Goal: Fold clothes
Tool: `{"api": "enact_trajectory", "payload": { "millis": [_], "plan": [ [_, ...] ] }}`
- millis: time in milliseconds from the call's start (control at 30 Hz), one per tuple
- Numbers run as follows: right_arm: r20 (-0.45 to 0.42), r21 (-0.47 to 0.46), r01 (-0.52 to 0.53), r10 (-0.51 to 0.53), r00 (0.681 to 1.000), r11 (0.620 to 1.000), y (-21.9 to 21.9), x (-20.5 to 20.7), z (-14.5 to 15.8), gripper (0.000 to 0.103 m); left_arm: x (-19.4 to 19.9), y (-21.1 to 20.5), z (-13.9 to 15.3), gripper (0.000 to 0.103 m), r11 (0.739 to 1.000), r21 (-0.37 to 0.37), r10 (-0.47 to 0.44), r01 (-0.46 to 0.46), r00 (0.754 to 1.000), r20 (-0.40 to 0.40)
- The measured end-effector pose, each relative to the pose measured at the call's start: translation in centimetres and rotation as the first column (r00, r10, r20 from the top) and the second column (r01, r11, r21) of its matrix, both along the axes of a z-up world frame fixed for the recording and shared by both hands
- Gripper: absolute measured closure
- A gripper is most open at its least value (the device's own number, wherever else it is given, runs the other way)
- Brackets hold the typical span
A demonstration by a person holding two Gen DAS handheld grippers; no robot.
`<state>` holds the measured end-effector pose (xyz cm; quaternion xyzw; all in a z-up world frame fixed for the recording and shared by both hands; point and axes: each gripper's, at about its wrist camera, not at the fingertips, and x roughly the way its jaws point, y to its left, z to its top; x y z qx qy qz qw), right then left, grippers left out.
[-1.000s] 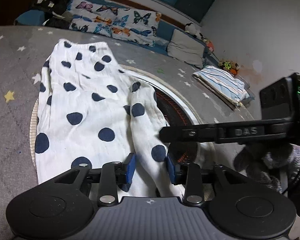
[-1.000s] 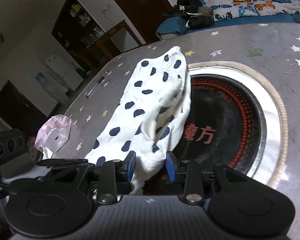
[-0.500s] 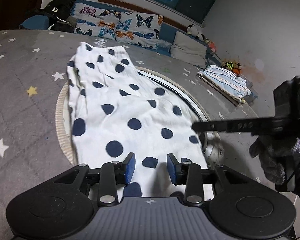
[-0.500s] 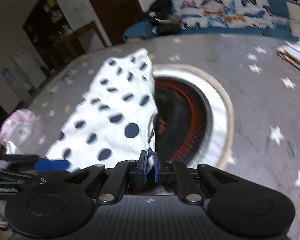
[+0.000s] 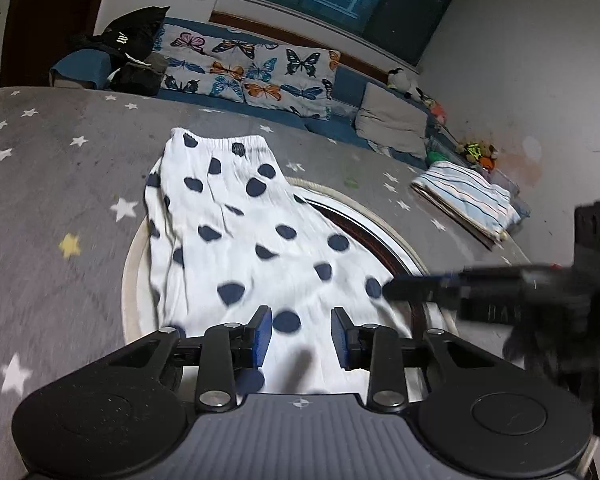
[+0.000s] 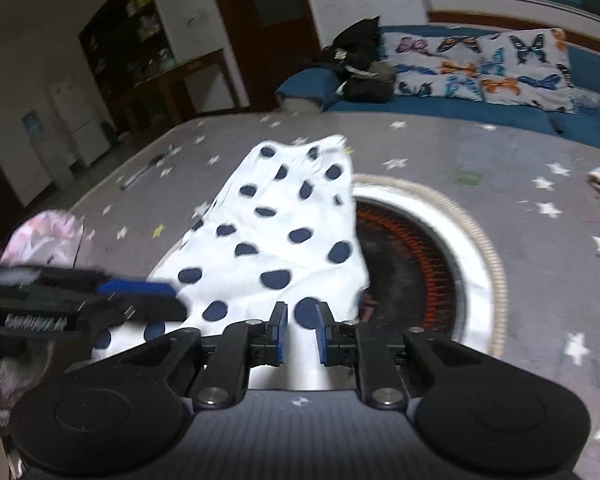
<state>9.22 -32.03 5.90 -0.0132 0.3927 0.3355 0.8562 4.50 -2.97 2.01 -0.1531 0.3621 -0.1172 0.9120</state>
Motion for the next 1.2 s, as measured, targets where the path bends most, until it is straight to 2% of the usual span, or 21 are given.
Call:
{"api": "enact_trajectory", "payload": {
  "millis": [200,267,400,533,667,767,1000,1067,1200],
  "plan": [
    [-0.021,-0.048,-0.007,0.006,1.000,0.999,0.3,0.2,-1.8,0.088,2.1,1.7,-1.5,0.070,0.997,0.033,0.074,-0.072,0.996,-0.042],
    [-0.023,-0.044,-0.008,0.007,1.000,0.999,-0.2,0.3,-1.9,0.088,2.5,2.7,-1.9,0.081,0.995,0.033,0.097,-0.095,0.994,-0.050],
    [-0.016,-0.065,-0.012,0.011,1.000,0.998,-0.3,0.3,-1.5,0.087,2.8,3.9,-1.5,0.083,0.990,0.008,0.144,-0.144,0.989,-0.045],
    [0.020,-0.046,-0.040,0.041,0.999,0.998,0.4,0.1,-0.7,0.076,3.2,3.5,-0.9,0.083,0.993,-0.005,0.122,-0.122,0.992,-0.018],
    [0.016,-0.053,-0.064,0.065,0.998,0.997,1.7,0.8,-1.3,0.076,4.5,2.5,-1.4,0.083,0.993,0.054,0.107,-0.106,0.994,-0.019],
    [0.005,-0.063,-0.064,0.065,0.998,0.996,1.9,1.3,-1.9,0.076,5.2,2.9,-1.9,0.085,0.986,0.106,0.129,-0.126,0.991,-0.020],
    [0.027,-0.052,-0.048,0.050,0.998,0.997,1.6,1.8,-1.0,0.074,5.5,4.4,-1.1,0.085,0.981,0.093,0.171,-0.172,0.985,0.015],
    [0.026,-0.051,-0.060,0.062,0.998,0.997,2.1,2.1,-1.1,0.070,5.5,4.3,-1.0,0.085,0.983,0.085,0.159,-0.161,0.987,0.022],
    [0.024,-0.083,-0.076,0.078,0.997,0.994,3.3,2.9,-1.8,0.070,6.0,3.7,-1.0,0.085,0.987,0.094,0.126,-0.128,0.992,0.027]
  ]
}}
